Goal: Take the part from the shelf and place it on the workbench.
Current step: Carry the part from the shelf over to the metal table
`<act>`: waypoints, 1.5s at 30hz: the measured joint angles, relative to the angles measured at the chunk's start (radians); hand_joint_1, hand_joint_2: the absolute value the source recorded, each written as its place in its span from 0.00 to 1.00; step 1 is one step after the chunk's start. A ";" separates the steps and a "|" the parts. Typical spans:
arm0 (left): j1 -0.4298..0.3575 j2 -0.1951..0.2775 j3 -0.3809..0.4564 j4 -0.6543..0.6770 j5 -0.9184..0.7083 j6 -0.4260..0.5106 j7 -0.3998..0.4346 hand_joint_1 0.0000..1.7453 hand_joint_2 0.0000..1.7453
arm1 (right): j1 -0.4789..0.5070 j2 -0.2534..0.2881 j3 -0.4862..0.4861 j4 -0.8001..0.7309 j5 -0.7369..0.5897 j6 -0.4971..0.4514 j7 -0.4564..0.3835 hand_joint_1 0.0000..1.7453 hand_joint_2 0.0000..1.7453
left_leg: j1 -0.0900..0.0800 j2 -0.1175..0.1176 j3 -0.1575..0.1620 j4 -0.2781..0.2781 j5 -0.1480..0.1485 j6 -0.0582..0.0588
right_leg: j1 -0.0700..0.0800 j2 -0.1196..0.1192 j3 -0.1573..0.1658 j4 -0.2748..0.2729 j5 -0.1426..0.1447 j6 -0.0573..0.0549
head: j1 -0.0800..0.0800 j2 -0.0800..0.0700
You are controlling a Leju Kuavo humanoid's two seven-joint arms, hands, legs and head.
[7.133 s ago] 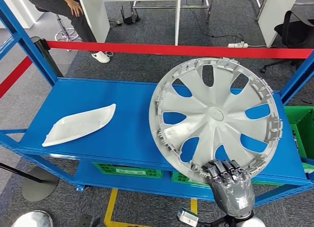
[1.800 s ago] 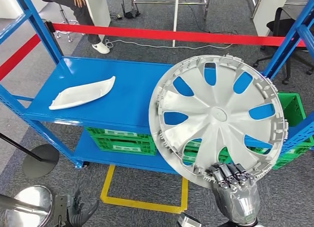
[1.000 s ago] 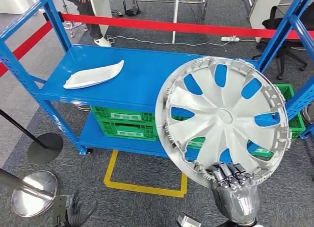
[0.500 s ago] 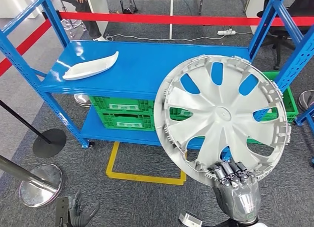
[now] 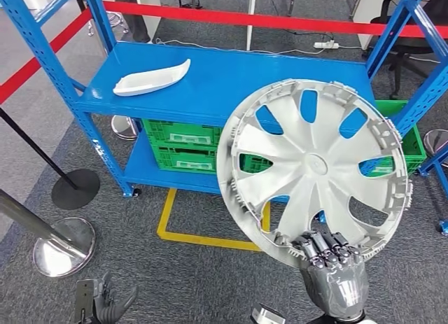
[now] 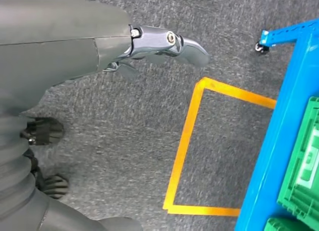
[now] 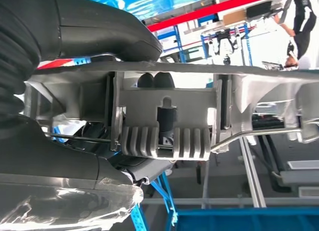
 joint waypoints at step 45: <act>-0.027 -0.033 -0.172 0.033 -0.186 -0.006 0.127 0.00 1.00 | 0.265 0.213 -0.223 -0.232 0.001 0.000 -0.235 1.00 1.00 | -0.008 0.021 -0.062 0.171 -0.116 -0.042 | 0.017 0.000 0.124 -0.206 0.098 -0.065 | 0.003 0.000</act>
